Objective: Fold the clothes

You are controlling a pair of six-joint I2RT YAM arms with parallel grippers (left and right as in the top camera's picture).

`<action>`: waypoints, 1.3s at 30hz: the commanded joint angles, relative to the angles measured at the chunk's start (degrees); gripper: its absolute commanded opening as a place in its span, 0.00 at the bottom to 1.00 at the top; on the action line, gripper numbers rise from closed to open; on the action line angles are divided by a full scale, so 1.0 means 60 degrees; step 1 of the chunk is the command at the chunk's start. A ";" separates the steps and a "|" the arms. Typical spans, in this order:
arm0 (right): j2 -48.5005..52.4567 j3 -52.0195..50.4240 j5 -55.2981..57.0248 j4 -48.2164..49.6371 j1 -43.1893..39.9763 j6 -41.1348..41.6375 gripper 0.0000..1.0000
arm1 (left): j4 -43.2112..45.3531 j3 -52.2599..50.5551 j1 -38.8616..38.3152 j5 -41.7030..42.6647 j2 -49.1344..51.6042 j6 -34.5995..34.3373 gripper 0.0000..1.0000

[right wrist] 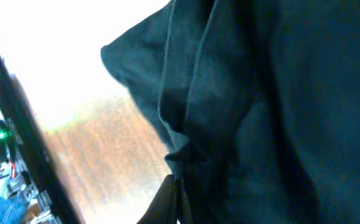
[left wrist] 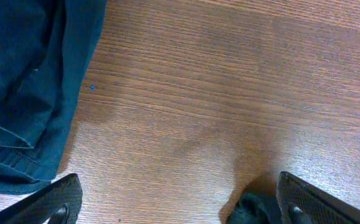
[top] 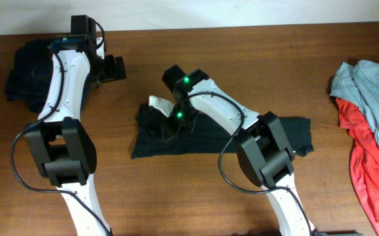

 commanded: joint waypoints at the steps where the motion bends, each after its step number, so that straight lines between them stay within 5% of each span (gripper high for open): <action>1: 0.0157 0.0178 0.0073 -0.0299 0.0244 -0.0007 0.04 | -0.0011 0.0004 0.0007 0.0109 -0.0149 -0.0117 0.99; 3: 0.0157 0.0168 0.0361 -0.0525 0.0328 -0.0004 0.05 | -0.0011 0.0004 0.0007 0.0109 -0.0149 -0.0117 0.99; 6: 0.0157 0.0160 0.0783 -0.0882 0.0415 -0.0004 0.29 | -0.0011 0.0004 0.0007 0.0109 -0.0149 -0.0117 0.99; 8: 0.0157 0.0160 0.0816 -0.1071 0.0419 -0.0004 0.34 | -0.0011 0.0004 0.0007 0.0109 -0.0149 -0.0117 0.99; 21: -0.0634 0.1231 0.1071 -0.1741 -0.0426 0.0004 0.38 | -0.0011 0.0004 0.0007 0.0109 -0.0149 -0.0117 0.99; 39: -0.1763 0.1322 0.2641 -0.4426 -0.7479 0.0299 0.46 | -0.0011 0.0004 0.0007 0.0109 -0.0149 -0.0117 0.99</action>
